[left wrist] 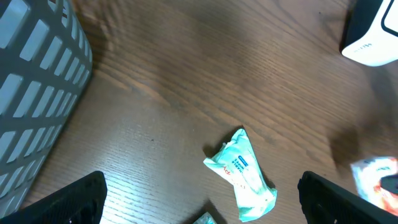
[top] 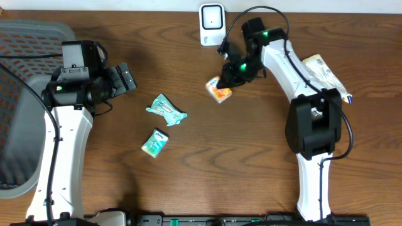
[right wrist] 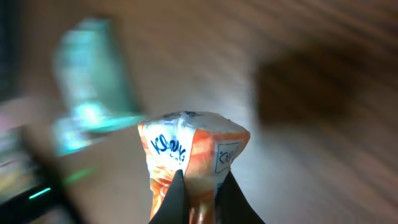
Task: Scan the item barcode
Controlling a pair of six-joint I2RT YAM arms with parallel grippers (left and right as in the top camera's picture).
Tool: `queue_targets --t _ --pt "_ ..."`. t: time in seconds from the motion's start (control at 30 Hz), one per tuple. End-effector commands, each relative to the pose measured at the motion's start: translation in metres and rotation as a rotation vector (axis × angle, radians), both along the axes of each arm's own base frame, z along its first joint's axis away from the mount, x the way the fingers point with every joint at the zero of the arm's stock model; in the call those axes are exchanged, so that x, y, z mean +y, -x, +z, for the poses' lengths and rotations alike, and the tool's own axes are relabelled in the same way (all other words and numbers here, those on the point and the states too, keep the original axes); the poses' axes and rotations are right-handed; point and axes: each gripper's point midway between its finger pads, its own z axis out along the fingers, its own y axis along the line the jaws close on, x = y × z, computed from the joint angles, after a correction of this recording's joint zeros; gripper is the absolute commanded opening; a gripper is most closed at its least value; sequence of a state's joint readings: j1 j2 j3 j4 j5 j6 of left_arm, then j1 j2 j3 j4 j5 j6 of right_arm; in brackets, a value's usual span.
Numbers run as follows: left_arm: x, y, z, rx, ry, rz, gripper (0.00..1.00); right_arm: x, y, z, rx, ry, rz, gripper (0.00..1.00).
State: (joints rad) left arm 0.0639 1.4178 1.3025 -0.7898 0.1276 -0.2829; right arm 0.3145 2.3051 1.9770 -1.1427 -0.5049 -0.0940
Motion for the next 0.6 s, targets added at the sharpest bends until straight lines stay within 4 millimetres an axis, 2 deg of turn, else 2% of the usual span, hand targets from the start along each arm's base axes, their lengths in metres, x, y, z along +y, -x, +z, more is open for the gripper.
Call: queue_targets --t 0.0,0.03,0.13,0.2,0.27,0.4,0.57 --pt "0.003 0.000 0.001 -0.001 -0.017 -0.006 0.98 -0.046 -0.016 -0.016 -0.167 0.549 -0.203 0.01" --pt "0.003 0.000 0.001 -0.001 -0.017 -0.006 0.98 -0.058 -0.020 -0.010 -0.238 0.689 -0.276 0.01" --pt "0.003 0.000 0.001 -0.001 -0.017 -0.006 0.98 -0.073 -0.022 0.010 -0.396 0.920 -0.382 0.01" --pt "0.003 0.000 0.001 -0.001 -0.017 -0.006 0.98 -0.067 -0.020 0.021 -0.518 1.024 -0.413 0.01" --pt "0.003 0.000 0.001 -0.001 -0.017 -0.006 0.98 -0.057 -0.018 0.018 -0.601 1.065 -0.400 0.01" --pt "0.003 0.000 0.001 -0.001 -0.017 -0.006 0.98 -0.060 -0.014 0.012 -0.752 1.176 -0.402 0.01" --pt "0.003 0.000 0.001 -0.001 -0.017 -0.006 0.97 -0.053 -0.007 -0.005 -0.768 1.161 -0.396 0.02"
